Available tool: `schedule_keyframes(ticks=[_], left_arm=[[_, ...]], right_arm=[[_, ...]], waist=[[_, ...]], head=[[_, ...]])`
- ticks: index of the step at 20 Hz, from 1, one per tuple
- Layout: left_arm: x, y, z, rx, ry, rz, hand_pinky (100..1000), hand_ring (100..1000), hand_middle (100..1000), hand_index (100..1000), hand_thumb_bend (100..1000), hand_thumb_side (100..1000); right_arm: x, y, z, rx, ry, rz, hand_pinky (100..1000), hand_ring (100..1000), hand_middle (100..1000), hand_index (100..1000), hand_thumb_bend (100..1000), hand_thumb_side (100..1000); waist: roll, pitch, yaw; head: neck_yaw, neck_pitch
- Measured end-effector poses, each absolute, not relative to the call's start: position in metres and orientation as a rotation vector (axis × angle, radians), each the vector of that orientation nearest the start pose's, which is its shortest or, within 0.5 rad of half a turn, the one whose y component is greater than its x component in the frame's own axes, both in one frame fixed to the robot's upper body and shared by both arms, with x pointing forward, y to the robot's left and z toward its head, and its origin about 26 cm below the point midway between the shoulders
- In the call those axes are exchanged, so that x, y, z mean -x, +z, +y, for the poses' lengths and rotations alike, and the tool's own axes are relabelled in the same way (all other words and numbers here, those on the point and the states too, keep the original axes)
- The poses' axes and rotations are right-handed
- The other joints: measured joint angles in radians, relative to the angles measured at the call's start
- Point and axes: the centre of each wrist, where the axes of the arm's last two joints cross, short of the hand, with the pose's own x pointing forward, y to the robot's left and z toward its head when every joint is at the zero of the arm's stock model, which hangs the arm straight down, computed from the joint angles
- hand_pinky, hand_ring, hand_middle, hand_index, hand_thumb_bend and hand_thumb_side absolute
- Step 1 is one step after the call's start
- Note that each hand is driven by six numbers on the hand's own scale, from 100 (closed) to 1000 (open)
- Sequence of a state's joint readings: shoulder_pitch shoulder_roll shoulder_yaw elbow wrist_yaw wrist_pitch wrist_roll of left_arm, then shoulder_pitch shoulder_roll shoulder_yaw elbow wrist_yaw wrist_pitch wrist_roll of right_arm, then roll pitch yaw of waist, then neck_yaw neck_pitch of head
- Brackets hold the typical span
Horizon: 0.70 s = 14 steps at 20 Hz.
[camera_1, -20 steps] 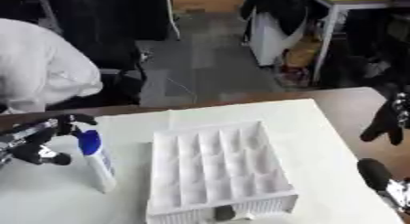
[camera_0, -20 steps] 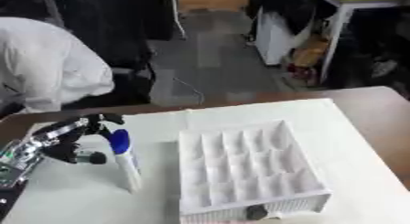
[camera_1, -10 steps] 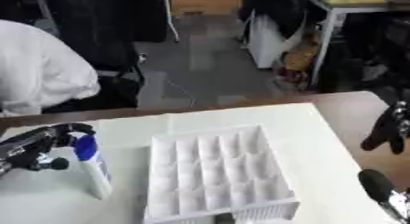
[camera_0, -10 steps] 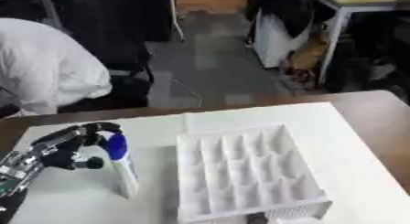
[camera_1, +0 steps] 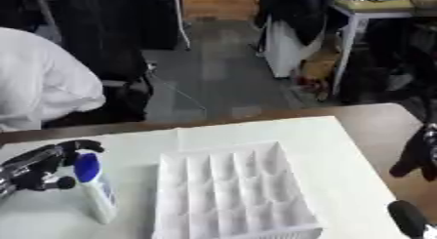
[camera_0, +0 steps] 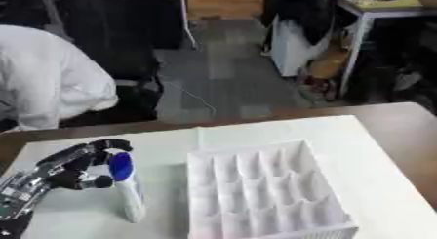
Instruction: Pick up objects on the table and place them in the box.
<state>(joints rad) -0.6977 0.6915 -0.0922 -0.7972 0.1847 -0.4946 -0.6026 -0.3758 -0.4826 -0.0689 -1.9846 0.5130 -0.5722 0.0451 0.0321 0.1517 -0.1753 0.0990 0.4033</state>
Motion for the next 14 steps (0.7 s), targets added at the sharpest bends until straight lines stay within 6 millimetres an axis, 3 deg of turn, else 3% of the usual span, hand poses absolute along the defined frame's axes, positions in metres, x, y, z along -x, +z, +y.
schedule_keyframes(ticks=[14], left_arm=[[-0.4206,0.1191,0.4354,-0.064,-0.932,-1.735,767,583,865,947,1000,520]], right_arm=[[-0.3048,0.2437,-0.2887,-0.858,-1.238,2.874,283,394,222,484,390,778]], waist=[[0.006,0.010,-0.008]], head=[[0.008,-0.013]])
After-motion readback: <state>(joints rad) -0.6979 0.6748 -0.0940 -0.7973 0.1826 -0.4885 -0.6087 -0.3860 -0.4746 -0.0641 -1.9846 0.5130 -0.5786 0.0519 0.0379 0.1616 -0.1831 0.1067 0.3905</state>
